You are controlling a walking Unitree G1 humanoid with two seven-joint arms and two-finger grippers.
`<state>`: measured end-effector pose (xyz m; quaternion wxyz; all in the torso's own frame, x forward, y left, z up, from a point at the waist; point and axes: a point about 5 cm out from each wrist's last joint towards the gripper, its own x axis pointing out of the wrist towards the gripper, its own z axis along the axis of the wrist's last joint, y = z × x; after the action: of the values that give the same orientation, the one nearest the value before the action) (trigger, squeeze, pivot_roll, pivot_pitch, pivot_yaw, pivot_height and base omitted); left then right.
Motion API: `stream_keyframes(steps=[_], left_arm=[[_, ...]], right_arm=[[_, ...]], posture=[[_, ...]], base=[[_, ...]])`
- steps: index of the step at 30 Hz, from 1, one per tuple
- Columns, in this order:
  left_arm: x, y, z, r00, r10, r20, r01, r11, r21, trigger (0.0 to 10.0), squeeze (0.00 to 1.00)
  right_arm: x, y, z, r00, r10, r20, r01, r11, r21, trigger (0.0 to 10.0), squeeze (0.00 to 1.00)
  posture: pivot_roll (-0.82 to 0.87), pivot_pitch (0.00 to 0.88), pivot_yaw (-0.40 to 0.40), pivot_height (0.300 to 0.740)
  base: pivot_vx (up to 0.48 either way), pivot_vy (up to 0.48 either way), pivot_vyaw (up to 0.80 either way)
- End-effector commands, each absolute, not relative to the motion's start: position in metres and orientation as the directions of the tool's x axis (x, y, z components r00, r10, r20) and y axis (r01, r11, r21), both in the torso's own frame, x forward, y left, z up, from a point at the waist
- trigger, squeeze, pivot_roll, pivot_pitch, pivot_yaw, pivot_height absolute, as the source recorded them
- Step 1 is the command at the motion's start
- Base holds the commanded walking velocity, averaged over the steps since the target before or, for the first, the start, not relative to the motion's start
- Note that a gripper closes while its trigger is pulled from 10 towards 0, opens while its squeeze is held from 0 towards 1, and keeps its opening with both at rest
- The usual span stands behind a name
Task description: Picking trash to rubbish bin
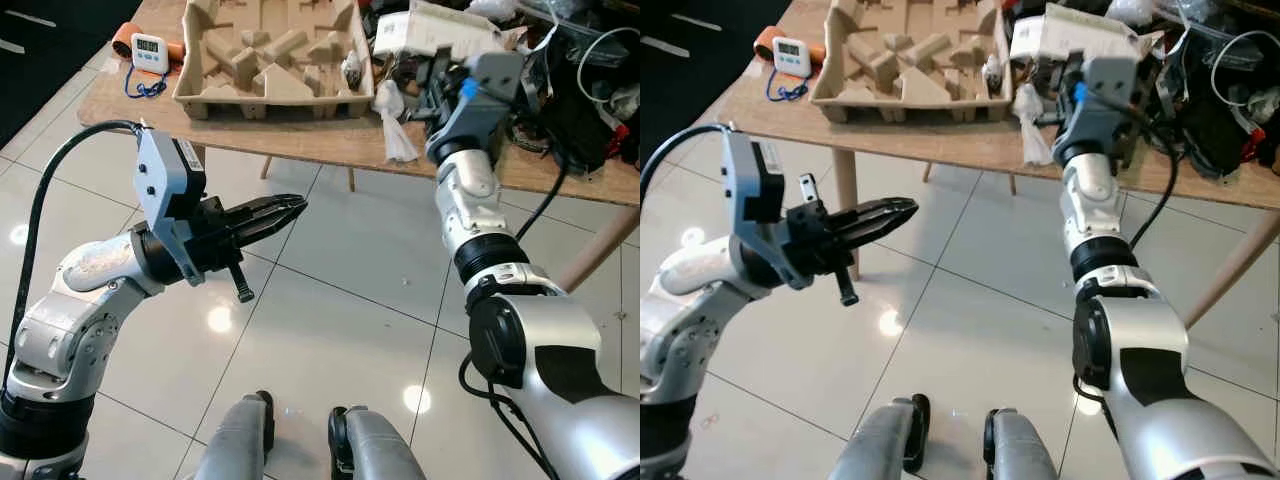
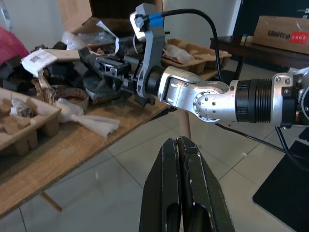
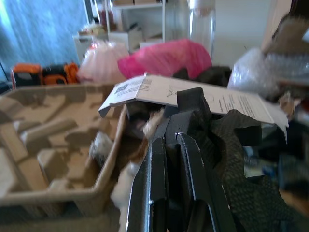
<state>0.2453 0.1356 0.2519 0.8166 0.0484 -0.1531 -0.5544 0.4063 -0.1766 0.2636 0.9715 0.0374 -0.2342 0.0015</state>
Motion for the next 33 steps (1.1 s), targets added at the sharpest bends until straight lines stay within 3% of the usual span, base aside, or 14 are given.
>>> stream_keyframes(steps=[1,10,14,33], left_arm=[[0.245,0.133,0.25,0.321,-0.925,0.206,0.9,0.365,0.239,10.0,0.0],[0.247,0.13,0.253,0.306,-0.926,0.221,0.901,0.357,0.246,10.0,0.0],[0.246,0.129,0.251,0.295,-0.931,0.216,0.906,0.344,0.244,10.0,0.0],[0.249,0.131,0.252,0.298,-0.93,0.216,0.903,0.348,0.252,10.0,0.0]], right_arm=[[0.405,-0.18,0.263,0.885,-0.011,0.466,-0.029,0.996,0.079,0.0,0.0],[0.397,-0.191,0.266,0.863,0.137,0.485,-0.146,0.989,-0.02,0.0,0.0],[0.387,-0.207,0.277,0.813,0.221,0.538,-0.225,0.973,-0.058,0.0,0.0],[0.358,-0.247,0.259,0.729,0.412,0.547,-0.502,0.865,0.017,0.0,0.0]], posture=[[0.17,0.218,0.014,0.74],[0.15,0.21,0.016,0.74],[0.14,0.208,0.019,0.74],[0.13,0.2,0.026,0.74]], base=[[0.0,0.0,0.0],[0.0,0.0,0.0],[0.0,0.0,0.0],[0.0,0.0,0.0]])
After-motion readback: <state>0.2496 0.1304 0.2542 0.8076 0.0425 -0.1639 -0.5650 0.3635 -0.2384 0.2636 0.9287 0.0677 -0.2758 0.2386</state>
